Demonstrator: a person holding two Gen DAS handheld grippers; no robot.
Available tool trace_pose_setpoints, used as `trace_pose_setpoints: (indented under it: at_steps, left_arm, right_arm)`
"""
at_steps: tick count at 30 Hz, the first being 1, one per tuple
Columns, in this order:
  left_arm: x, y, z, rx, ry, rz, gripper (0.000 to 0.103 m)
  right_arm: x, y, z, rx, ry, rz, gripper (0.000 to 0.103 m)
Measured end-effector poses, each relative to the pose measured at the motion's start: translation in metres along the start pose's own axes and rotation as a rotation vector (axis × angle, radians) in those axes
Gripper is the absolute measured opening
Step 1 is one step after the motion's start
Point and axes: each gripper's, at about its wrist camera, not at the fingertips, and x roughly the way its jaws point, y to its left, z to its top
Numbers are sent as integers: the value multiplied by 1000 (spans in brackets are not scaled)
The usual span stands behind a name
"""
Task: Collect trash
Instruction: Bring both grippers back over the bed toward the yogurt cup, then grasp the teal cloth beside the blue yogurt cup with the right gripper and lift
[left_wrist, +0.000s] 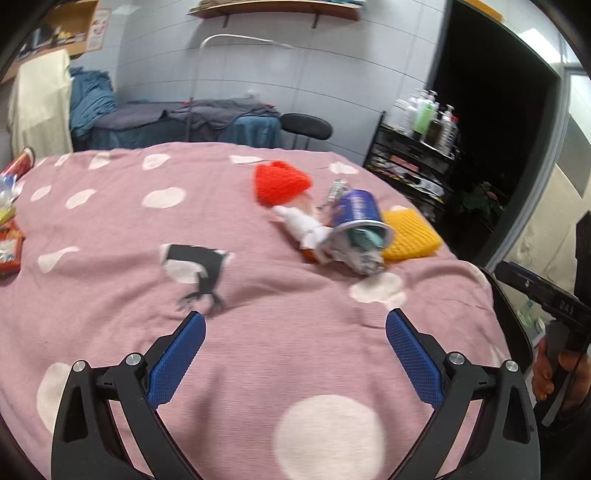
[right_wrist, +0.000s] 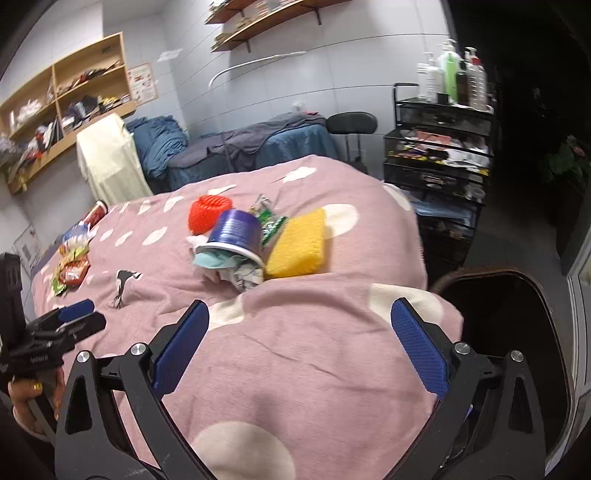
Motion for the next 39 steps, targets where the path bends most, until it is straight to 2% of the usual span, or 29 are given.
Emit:
trace_pose_setpoints:
  at_steps: [6,10,13,18,22,25,28,29,30,33,36,39]
  left_arm:
    - [3,33,8,-99,17,2,82]
    - [12,31,15,-100,29,-25,75]
    - [18,19,19,-71,29,-37,75]
    - [24,4,23,-25,30,-53,75]
    - [25,4,24,-15,29,-46,75]
    - [27,9,22,-28,38,-50,75]
    - [28,13,21,-38,42,-51,75]
    - [29,14,21,-40,44,-54,75]
    - [29,14,21,-42,46,-57,74]
    - [33,12,22,-37,55,-67,74]
    - [36,6,23,-25,64,-87,72]
    - [40,-5,26,-6,72,-117,71]
  right_arm:
    - [19,22,10,-73,28,-1,97]
    - [31,27,18,-70,48,7,97]
    - [42,34,26,-82,68,55,95]
    - [74,58,34,-171,158,106,78]
    - [103,86,35,-299,211,67,68]
    - [124,95,38,-337,247,54,57]
    - [140,93,42,-317,278,46,33]
    - [140,92,43,-310,276,55,18]
    - [137,90,44,-303,265,66,11]
    - [128,86,43,-283,250,79,6]
    - [105,75,41,-215,245,155,5]
    - [77,67,39,-181,200,176,5]
